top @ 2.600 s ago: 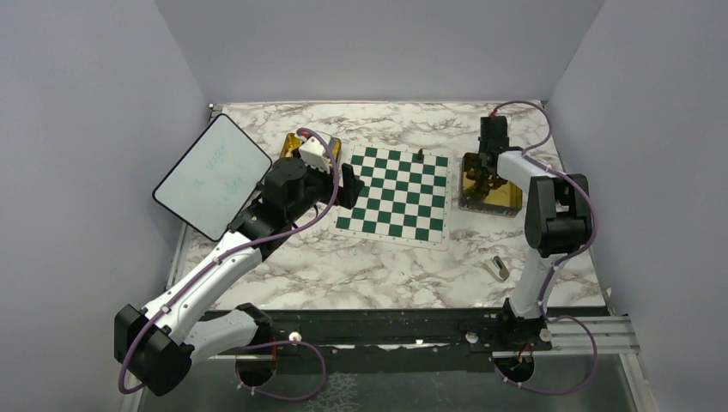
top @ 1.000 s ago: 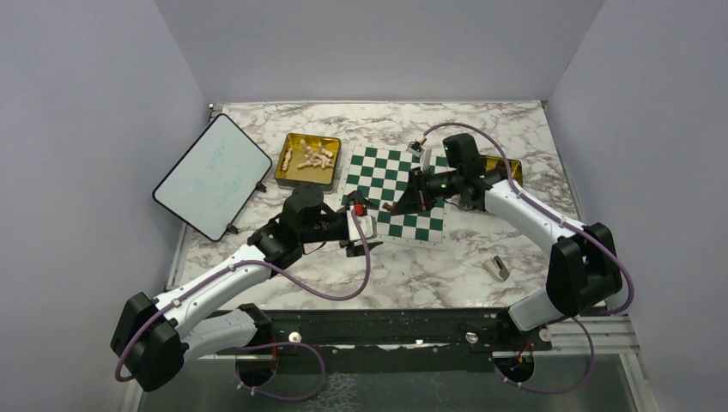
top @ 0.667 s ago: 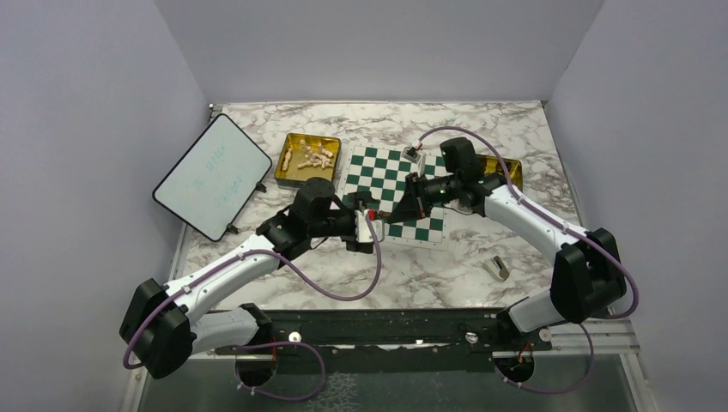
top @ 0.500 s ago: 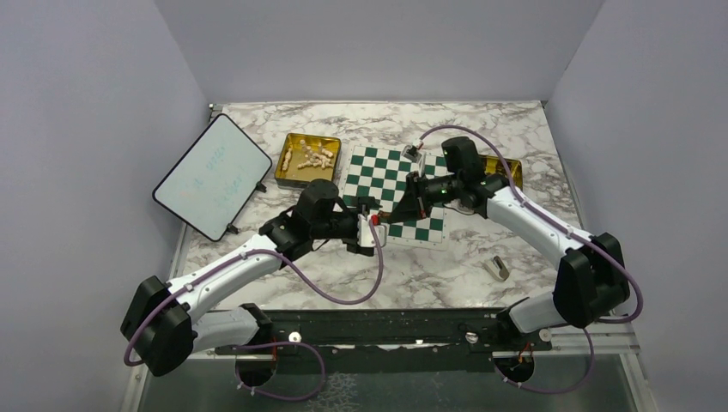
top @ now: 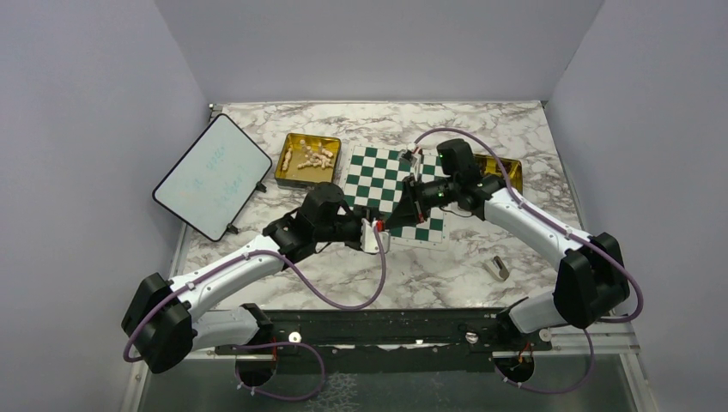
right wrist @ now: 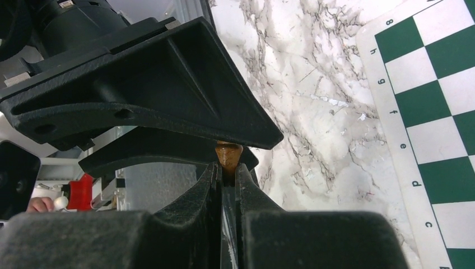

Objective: Set up the chess pieces on the board
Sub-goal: Place the chess piece on the chessboard.

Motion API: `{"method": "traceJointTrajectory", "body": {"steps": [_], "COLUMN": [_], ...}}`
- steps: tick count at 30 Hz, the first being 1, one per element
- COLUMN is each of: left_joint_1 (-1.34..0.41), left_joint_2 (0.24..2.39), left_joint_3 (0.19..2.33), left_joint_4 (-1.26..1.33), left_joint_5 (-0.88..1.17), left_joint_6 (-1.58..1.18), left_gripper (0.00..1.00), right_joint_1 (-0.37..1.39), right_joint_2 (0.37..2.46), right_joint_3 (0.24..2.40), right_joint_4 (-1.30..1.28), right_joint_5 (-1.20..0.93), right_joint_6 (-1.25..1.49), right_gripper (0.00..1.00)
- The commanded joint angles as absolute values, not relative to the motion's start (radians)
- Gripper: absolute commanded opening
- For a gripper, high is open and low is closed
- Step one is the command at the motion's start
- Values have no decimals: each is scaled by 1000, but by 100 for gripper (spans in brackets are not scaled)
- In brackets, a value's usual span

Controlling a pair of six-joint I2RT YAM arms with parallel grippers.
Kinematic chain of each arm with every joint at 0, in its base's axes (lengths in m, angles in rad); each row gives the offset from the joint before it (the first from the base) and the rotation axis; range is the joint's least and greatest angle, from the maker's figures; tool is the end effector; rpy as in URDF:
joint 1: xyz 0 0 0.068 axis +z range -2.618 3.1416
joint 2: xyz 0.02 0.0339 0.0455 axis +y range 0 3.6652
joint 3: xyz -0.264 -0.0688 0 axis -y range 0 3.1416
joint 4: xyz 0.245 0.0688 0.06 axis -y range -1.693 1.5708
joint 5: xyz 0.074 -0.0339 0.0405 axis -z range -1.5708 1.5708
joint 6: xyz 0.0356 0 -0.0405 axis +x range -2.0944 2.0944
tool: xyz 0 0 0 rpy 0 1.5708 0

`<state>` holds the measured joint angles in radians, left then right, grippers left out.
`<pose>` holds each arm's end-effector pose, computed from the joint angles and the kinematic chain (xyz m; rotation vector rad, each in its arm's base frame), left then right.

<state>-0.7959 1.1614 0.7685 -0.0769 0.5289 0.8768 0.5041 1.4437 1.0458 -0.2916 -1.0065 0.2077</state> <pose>0.1674 -0.1966 0.2699 1.6883 1.0815 -0.4860 0.2547 0.1748 0.2766 -0.8966 2.1077 1.5083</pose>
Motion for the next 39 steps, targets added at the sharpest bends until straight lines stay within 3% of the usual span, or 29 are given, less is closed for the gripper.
{"method": "traceJointTrajectory", "body": {"steps": [1,13,24,31,34,39], "left_joint_1": [-817,-821,-822,-822,-821,-821], "left_joint_2": [1136,1143,1196,1221,1211,1200], "left_joint_3": [780,806,829,830,814,801], "left_joint_4": [-85,-8,192,220,233,221], "left_joint_5": [515,492,425,398,384,341], "left_joint_6": [880,620,200,109,108,102], "left_gripper": [49,24,16,13,23,56], "right_joint_1": [508,508,508,508,508,508], "right_joint_2": [1431,1310,1242,1239,1251,1248], "right_joint_3": [1081,1005,884,852,854,867], "right_joint_4": [-291,-74,134,156,139,64], "right_joint_5": [-982,-760,-626,-579,-587,-523], "right_joint_6": [198,412,624,652,634,588], "right_gripper": [8,12,13,10,8,7]}}
